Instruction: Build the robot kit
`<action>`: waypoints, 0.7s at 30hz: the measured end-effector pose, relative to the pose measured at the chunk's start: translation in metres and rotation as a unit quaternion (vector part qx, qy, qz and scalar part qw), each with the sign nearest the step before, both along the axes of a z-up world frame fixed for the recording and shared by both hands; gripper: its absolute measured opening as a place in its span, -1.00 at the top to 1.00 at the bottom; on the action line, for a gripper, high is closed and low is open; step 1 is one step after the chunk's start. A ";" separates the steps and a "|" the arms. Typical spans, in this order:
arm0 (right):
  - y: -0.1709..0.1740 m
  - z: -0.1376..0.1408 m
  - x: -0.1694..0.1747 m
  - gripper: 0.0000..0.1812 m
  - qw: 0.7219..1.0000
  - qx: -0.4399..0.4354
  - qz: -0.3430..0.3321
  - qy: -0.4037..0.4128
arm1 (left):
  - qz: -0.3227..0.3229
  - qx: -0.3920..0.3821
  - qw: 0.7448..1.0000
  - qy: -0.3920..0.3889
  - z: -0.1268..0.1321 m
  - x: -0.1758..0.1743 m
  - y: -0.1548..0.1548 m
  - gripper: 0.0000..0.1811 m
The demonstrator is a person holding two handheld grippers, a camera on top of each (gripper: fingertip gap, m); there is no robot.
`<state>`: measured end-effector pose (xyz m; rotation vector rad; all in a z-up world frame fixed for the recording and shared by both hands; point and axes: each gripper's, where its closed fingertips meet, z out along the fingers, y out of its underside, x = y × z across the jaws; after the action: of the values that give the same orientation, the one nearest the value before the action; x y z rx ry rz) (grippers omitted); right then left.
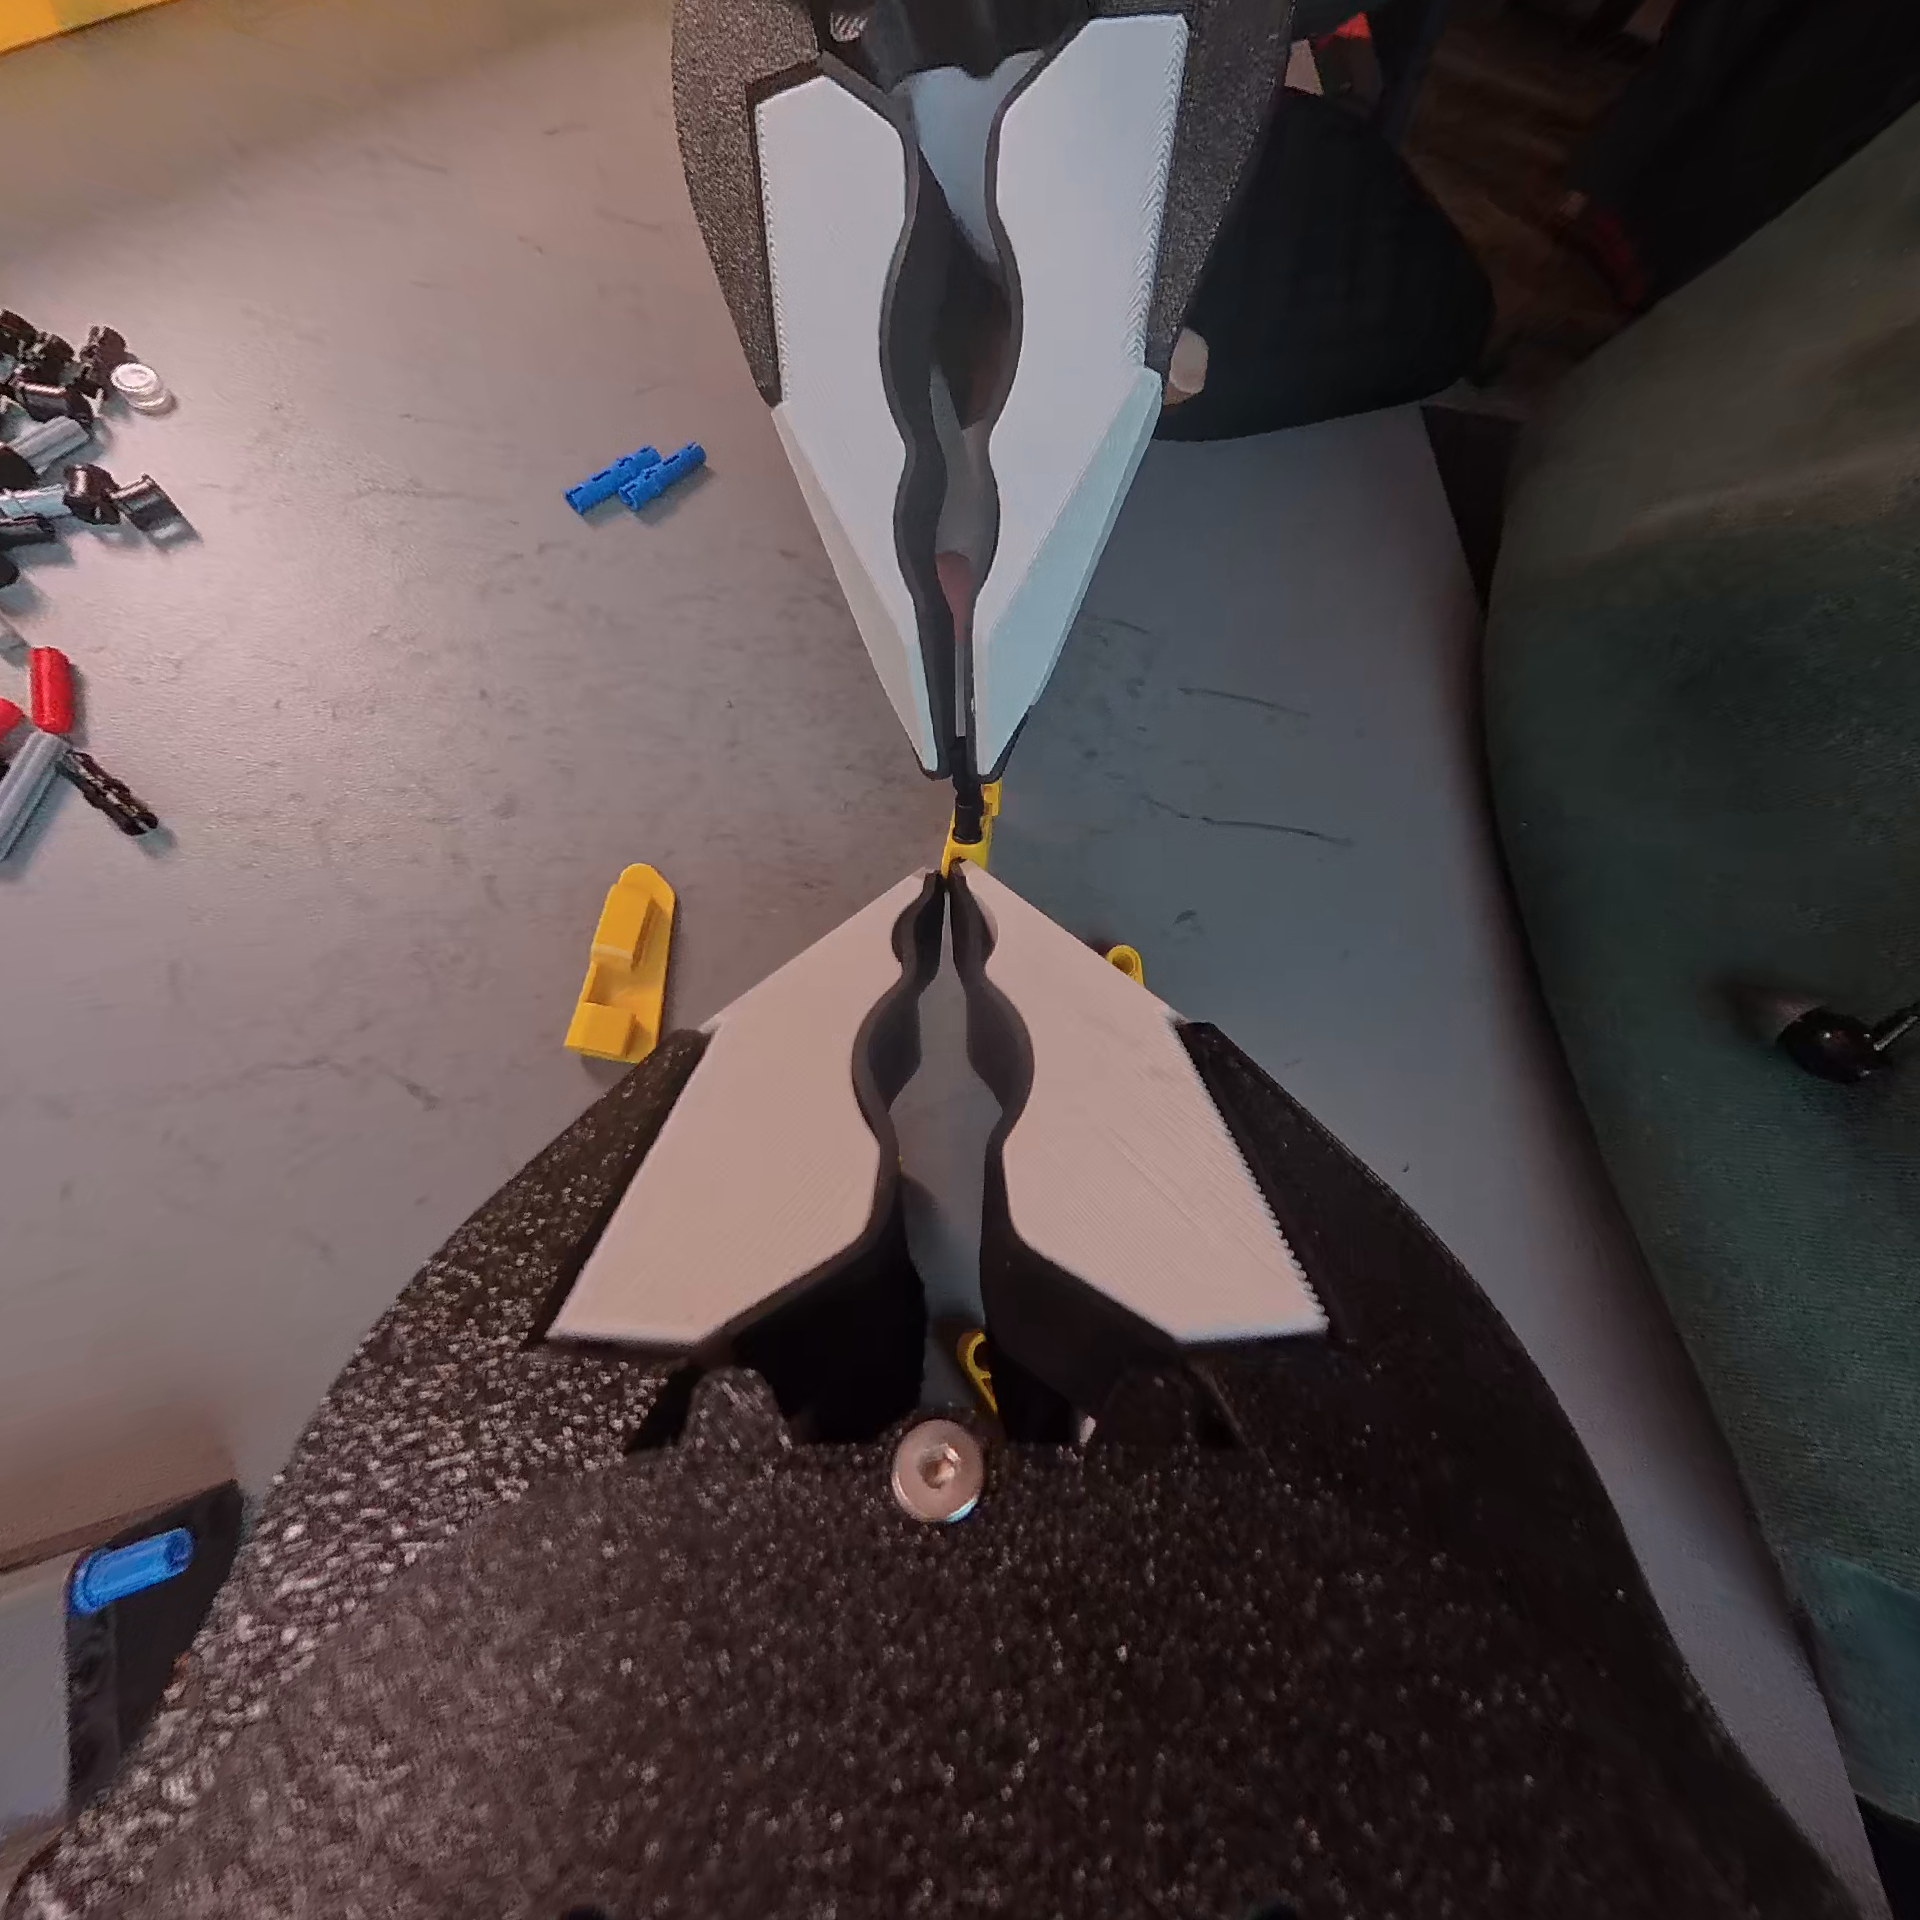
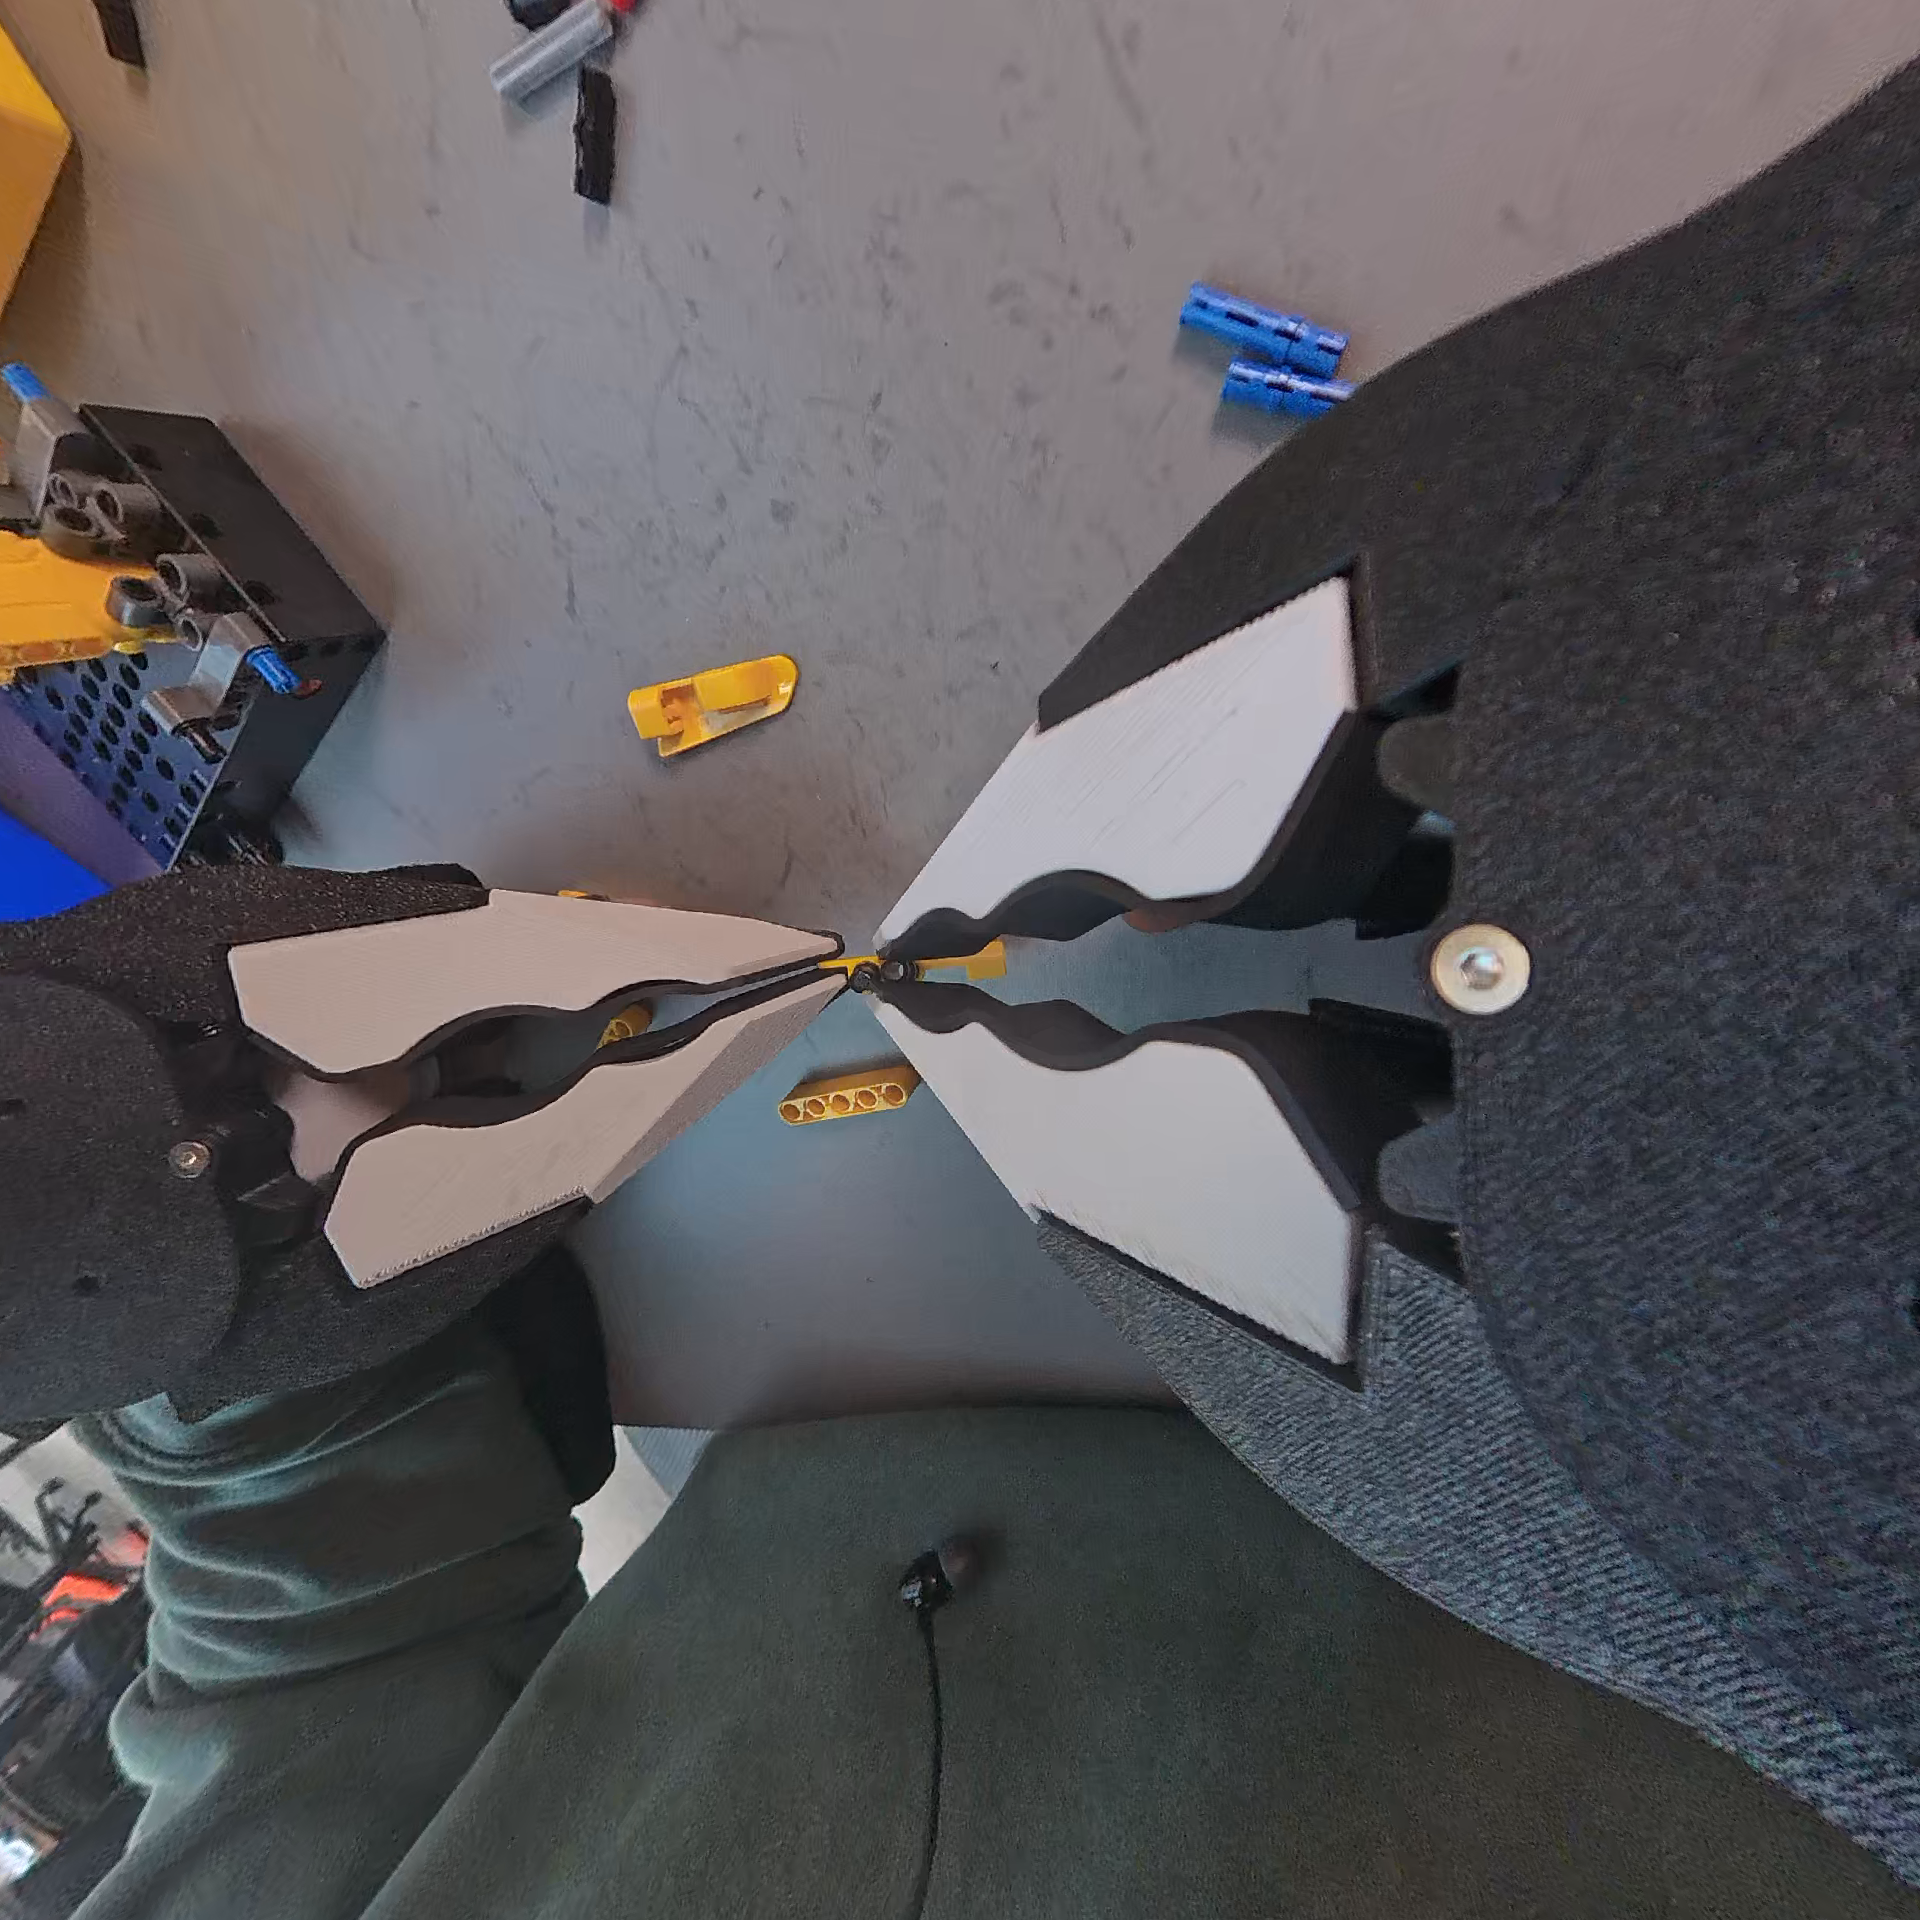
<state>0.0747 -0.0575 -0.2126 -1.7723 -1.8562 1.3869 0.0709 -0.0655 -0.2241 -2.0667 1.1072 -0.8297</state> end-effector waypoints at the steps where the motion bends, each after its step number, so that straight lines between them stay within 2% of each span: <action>1: 0.000 -0.001 0.000 0.97 1.000 0.001 -0.005 -0.005 | -0.001 0.001 1.000 0.008 -0.002 -0.001 0.000 1.00; 7: -0.002 -0.005 0.001 0.97 0.997 0.078 0.008 -0.016 | -0.007 0.009 0.999 0.033 -0.008 -0.002 -0.002 1.00; 11: -0.002 -0.007 0.003 0.97 0.987 0.138 0.054 -0.057 | -0.008 0.011 0.999 0.036 -0.009 -0.001 -0.002 1.00; 14: -0.003 -0.007 0.003 0.97 0.964 0.218 0.118 -0.091 | -0.009 0.016 0.999 0.041 -0.009 -0.001 -0.002 1.00; 17: -0.004 -0.007 0.002 0.97 0.929 0.291 0.193 -0.120 | -0.010 0.019 0.999 0.044 -0.010 0.000 -0.002 1.00; 21: -0.006 -0.007 0.001 0.97 0.891 0.341 0.260 -0.146 | -0.011 0.022 0.999 0.046 -0.010 0.000 -0.002 1.00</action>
<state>0.0755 -0.0640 -0.2192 -1.2019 -2.6695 0.4354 0.0708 -0.0673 -0.2342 -2.0778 1.1881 -0.7203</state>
